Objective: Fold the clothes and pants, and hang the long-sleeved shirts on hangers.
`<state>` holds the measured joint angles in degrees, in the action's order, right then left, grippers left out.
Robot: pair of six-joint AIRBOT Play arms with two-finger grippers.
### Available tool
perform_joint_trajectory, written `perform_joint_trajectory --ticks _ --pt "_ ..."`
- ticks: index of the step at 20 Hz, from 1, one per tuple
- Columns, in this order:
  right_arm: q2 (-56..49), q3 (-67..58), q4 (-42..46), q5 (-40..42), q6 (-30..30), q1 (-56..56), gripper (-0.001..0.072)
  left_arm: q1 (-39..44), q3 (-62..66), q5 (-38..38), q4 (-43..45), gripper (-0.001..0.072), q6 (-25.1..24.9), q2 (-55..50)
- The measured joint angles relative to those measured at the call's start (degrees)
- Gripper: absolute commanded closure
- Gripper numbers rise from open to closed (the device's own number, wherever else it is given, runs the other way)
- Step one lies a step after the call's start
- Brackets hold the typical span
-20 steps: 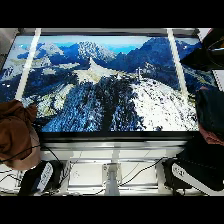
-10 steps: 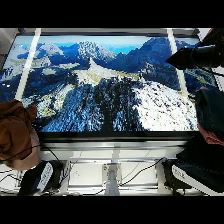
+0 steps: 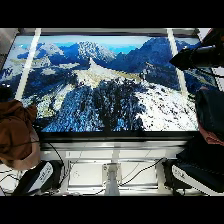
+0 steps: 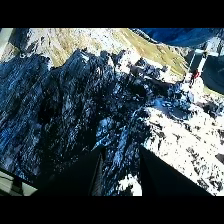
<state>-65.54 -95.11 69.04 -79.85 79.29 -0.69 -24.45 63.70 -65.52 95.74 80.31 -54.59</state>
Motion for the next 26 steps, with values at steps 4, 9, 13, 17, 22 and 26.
perform_joint_trajectory --ticks 4,9,13,17,22,26 --pt "0.0 0.0 0.3 0.8 -0.6 0.0 0.0450 -2.8 -0.3 -1.2 5.2 0.0001 3.8 -4.1" --pt "0.0 0.0 1.2 1.7 -0.9 0.0 0.0450 -5.6 -0.4 -0.8 14.5 0.0008 9.8 -5.9" --pt "0.0 0.0 2.3 2.0 -0.9 0.0 0.0450 -7.8 -0.4 0.5 17.6 0.0008 15.2 -7.7" --pt "0.0 0.0 3.8 3.0 -1.0 0.0 0.0450 -8.5 -0.4 1.0 17.6 0.0008 17.1 -11.8" --pt "0.0 0.0 4.6 4.0 -1.0 0.0 0.0450 -8.8 -0.4 1.4 18.0 0.0278 18.2 -16.9" --pt "0.0 0.0 4.8 4.2 -1.0 0.0 0.0450 -8.8 -0.3 1.6 19.0 0.0693 18.5 -18.5"
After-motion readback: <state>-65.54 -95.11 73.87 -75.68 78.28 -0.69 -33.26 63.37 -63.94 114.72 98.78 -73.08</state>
